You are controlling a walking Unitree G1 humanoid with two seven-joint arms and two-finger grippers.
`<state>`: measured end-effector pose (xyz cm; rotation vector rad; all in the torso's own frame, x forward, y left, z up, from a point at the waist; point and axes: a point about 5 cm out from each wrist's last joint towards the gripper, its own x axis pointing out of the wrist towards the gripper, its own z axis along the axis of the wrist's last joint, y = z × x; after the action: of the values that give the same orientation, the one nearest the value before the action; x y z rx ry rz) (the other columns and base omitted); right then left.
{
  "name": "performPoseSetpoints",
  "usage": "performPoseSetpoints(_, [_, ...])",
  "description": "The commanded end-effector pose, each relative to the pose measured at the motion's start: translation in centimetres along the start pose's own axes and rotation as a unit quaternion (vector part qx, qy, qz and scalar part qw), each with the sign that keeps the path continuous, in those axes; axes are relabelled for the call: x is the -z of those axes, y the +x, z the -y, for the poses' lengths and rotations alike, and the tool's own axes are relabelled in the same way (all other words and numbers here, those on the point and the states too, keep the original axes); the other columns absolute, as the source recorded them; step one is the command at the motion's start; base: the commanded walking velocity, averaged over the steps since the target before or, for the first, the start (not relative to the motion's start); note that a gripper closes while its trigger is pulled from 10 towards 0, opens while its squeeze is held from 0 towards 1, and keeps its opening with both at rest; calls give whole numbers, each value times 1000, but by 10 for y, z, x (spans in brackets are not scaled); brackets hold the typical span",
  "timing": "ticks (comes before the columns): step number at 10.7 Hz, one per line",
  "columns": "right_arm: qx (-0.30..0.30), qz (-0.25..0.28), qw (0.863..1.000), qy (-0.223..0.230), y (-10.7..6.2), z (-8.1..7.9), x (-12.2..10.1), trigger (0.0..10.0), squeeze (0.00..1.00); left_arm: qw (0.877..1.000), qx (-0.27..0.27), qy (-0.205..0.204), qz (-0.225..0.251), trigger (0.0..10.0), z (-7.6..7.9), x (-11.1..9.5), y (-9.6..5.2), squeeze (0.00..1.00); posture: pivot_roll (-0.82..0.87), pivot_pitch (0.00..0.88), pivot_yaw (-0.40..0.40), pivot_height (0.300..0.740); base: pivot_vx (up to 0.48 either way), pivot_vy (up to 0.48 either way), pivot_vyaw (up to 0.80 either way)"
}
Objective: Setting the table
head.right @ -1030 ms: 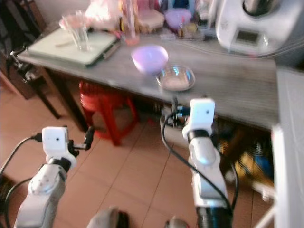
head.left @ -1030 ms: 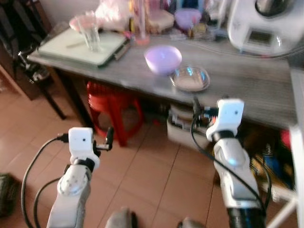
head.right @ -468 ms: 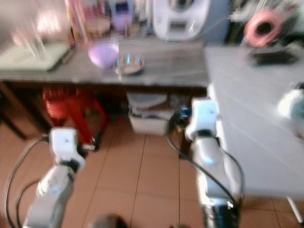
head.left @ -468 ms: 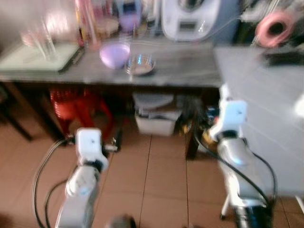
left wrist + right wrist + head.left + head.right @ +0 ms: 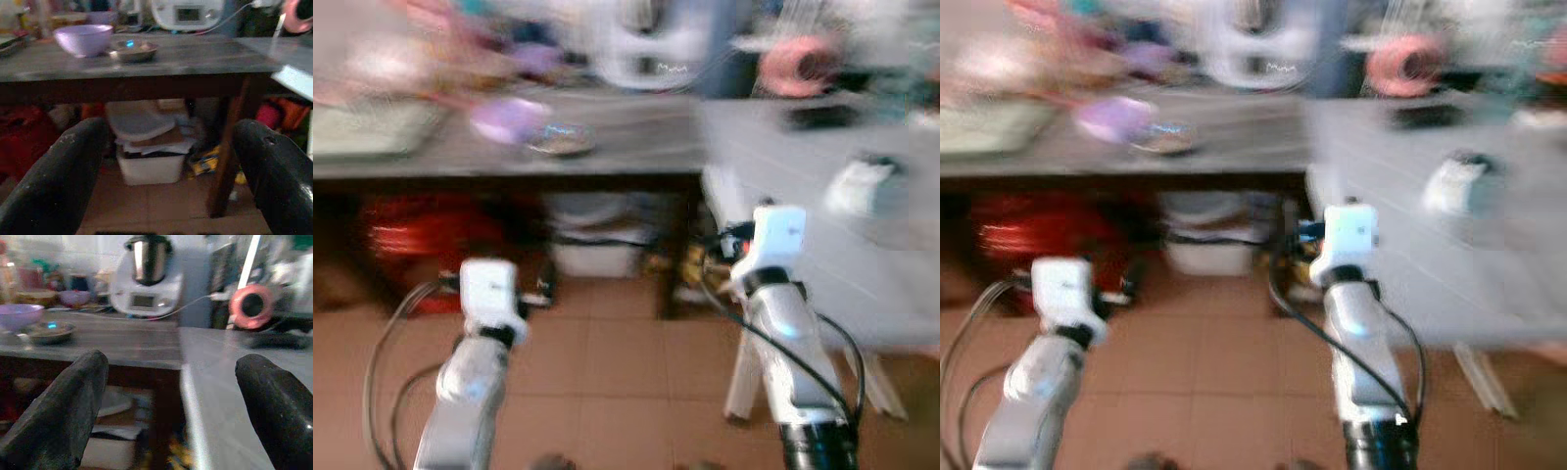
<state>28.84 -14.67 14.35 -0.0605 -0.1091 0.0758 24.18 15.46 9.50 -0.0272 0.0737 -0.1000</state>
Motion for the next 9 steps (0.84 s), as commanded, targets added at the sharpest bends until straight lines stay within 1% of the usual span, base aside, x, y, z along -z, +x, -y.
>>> performPoseSetpoints(1, [4,9,1000,-3,2,4,-4,10000,0,1000,9,-5,6,10000,6,-3,2,0,36,19,54,740,0,-458,0])
performPoseSetpoints(4, [6,13,1000,-5,4,5,-6,10000,0,1000,5,-1,6,10000,5,-4,2,0,40,25,56,740,0,-455,0])
performPoseSetpoints(5, [8,13,1000,-4,4,5,-6,10000,0,1000,-6,5,4,10000,3,-5,2,0,41,30,57,740,0,-446,0])
performPoseSetpoints(7, [16,5,1000,7,1,6,-2,10000,0,1000,-19,10,4,10000,1,-6,2,0,43,40,60,740,0,-446,0])
performPoseSetpoints(8, [25,-4,1000,10,0,8,1,10000,0,1000,-19,15,-5,10000,3,-4,2,0,45,46,61,740,0,-424,0])
performPoseSetpoints(9, [26,-6,1000,4,0,8,2,10000,0,1000,-18,15,-6,10000,5,-3,2,0,44,47,63,740,341,-334,0])
